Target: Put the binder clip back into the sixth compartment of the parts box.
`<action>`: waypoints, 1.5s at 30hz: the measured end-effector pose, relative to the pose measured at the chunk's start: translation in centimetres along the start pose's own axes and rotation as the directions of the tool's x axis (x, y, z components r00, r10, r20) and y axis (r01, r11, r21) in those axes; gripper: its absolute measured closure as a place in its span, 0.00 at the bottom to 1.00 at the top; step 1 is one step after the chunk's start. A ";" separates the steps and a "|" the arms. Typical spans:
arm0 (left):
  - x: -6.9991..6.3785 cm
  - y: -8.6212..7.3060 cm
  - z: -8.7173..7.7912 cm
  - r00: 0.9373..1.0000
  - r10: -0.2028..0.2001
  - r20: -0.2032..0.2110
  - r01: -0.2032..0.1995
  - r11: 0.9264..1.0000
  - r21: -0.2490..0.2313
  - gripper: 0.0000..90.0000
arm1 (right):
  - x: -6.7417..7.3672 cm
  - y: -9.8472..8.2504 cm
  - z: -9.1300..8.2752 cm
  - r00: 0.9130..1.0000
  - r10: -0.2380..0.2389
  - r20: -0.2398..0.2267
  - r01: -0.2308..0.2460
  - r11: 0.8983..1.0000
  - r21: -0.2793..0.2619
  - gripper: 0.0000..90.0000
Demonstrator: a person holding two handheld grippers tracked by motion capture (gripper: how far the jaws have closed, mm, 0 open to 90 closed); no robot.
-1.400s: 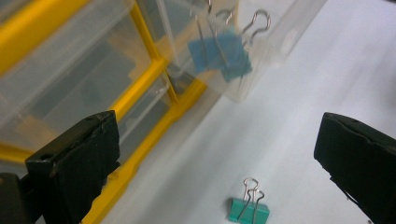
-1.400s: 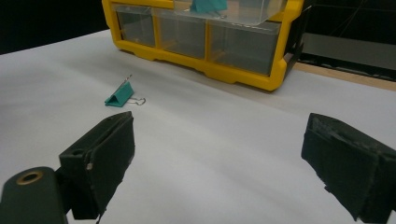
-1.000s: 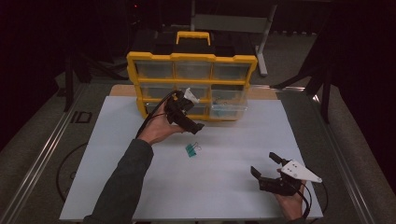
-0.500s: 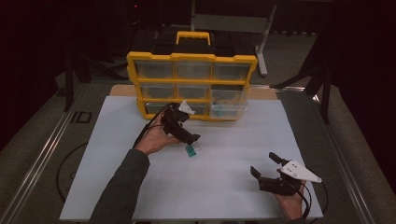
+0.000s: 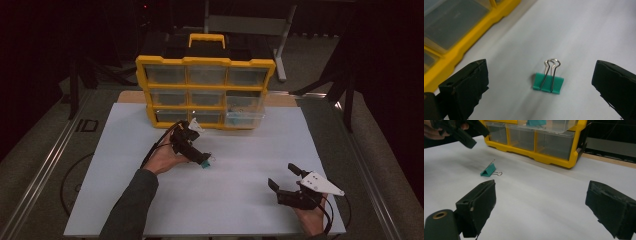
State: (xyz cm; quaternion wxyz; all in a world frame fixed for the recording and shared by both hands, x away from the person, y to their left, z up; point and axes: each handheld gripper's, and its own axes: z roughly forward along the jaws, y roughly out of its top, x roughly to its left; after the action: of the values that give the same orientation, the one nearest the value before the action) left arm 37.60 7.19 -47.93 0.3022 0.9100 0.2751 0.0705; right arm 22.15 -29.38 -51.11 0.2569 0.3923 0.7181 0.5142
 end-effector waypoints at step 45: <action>-0.8 -1.4 5.5 0.997 0.044 0.057 -0.052 0.986 0.158 0.55 | 0.0 0.0 0.1 1.000 -0.002 0.002 0.002 1.000 0.003 0.11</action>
State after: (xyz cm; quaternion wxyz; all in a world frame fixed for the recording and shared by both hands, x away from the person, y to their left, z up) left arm 37.90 4.89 -53.20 0.2339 0.9391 0.2497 0.0314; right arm 22.20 -29.34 -51.14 0.2572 0.3926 0.7190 0.5126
